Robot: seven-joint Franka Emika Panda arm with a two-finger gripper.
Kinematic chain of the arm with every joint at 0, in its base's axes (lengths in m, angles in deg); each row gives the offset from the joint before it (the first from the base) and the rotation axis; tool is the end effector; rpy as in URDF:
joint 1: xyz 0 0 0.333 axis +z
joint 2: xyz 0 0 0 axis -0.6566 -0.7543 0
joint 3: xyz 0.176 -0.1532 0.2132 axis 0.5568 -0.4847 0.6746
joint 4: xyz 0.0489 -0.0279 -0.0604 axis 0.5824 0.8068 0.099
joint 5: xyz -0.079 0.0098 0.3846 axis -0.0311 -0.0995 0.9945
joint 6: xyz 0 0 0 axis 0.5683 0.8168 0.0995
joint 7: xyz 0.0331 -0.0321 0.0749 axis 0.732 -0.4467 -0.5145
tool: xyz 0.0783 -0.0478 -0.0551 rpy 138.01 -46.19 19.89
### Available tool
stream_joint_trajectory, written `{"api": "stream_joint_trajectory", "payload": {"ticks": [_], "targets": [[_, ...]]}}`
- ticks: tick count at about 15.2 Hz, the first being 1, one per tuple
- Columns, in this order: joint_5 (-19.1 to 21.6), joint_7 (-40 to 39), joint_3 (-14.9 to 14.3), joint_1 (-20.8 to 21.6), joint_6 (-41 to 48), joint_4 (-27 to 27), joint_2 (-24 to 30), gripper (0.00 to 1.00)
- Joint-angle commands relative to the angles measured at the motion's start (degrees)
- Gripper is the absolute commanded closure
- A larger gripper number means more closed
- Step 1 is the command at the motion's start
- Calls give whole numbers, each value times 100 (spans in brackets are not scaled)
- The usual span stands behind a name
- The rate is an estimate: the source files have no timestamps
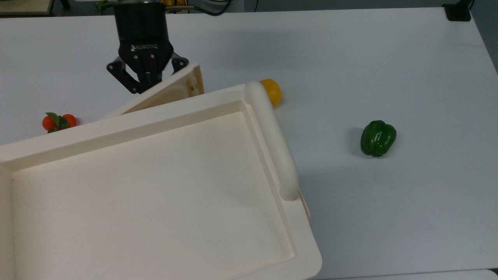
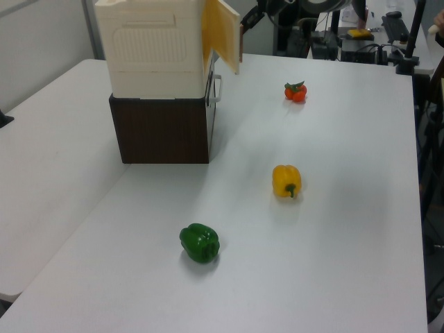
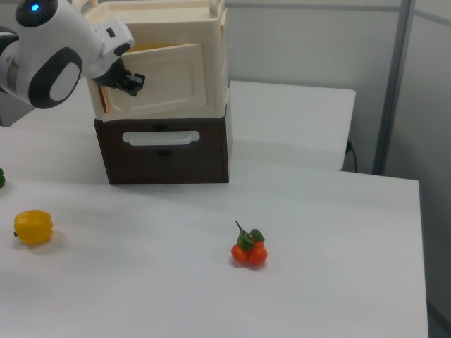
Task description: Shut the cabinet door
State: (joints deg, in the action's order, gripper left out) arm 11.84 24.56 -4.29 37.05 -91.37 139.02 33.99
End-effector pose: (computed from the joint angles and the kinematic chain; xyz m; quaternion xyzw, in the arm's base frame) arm 0.6831 -0.0174 0.5719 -0.9200 -0.0396 -0.3877 0.0408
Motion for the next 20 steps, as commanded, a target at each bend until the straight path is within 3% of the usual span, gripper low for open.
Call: {"api": "stream_joint_trajectory", "payload": {"ticks": [1, 7, 16, 20], "targets": [[53, 12, 81, 170, -641, -131, -266, 100], [-78, -6, 81, 223, -1021, -675, -749, 100], [-342, -50, 81, 224, -1531, -632, -821, 100], [-333, -111, 81, 65, -1243, 569, 170, 100]]}}
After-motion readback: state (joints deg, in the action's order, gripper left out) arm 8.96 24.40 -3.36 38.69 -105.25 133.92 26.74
